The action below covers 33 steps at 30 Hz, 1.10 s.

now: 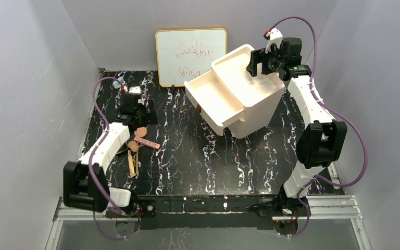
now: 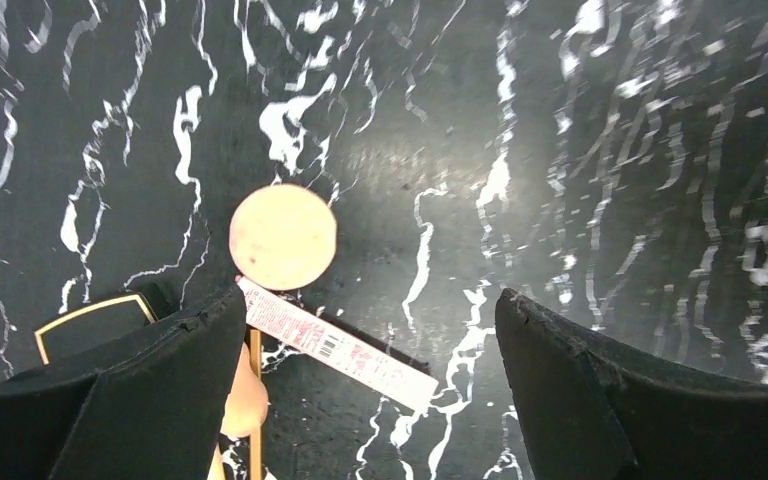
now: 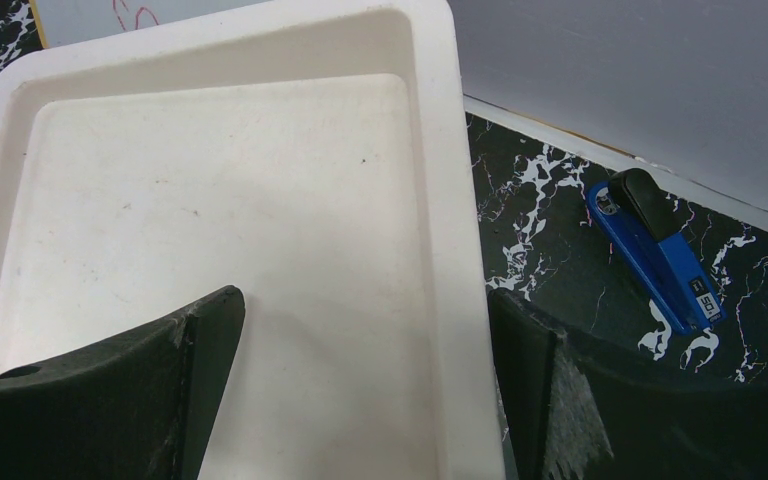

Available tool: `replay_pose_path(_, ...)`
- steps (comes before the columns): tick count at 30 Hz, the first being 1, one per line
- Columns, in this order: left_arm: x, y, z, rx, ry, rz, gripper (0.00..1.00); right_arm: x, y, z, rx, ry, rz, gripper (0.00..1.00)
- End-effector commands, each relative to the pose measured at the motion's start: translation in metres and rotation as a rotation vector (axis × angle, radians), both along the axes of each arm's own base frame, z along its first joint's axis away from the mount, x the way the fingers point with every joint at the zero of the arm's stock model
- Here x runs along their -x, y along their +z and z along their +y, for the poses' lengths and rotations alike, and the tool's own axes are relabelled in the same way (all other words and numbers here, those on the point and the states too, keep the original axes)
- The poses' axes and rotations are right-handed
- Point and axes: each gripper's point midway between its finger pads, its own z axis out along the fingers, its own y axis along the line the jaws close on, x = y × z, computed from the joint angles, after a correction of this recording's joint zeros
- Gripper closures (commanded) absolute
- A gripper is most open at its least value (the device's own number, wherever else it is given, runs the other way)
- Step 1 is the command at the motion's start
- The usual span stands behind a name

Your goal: Organize the makeup

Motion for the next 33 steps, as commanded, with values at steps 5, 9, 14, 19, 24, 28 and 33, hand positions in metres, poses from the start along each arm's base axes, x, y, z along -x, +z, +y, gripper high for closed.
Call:
replay_pose_path(5,-0.002,-0.060,0.010,0.070,-0.023,0.244,0.15,0.011,-0.001,0.002,-0.004,0.004,0.022,0.01)
replay_pose_path(9,-0.002,-0.078,0.021,0.030,0.012,0.288,0.16,0.011,-0.002,0.001,0.002,0.000,0.020,0.01)
replay_pose_path(14,0.000,-0.098,0.029,0.026,0.043,0.301,0.22,0.009,-0.005,0.002,-0.002,0.005,0.028,0.01)
replay_pose_path(19,0.000,-0.107,0.034,0.016,0.054,0.321,0.35,0.009,-0.008,0.003,-0.002,0.007,0.033,0.01)
replay_pose_path(24,-0.001,-0.116,0.042,-0.004,0.077,0.348,0.43,0.010,-0.010,0.002,-0.001,0.006,0.037,0.01)
replay_pose_path(28,-0.004,-0.121,0.047,-0.006,0.097,0.362,0.48,0.010,-0.011,0.002,0.000,0.005,0.039,0.01)
replay_pose_path(33,-0.008,-0.124,0.052,-0.003,0.110,0.375,0.72,0.009,-0.014,0.004,-0.001,0.008,0.046,0.01)
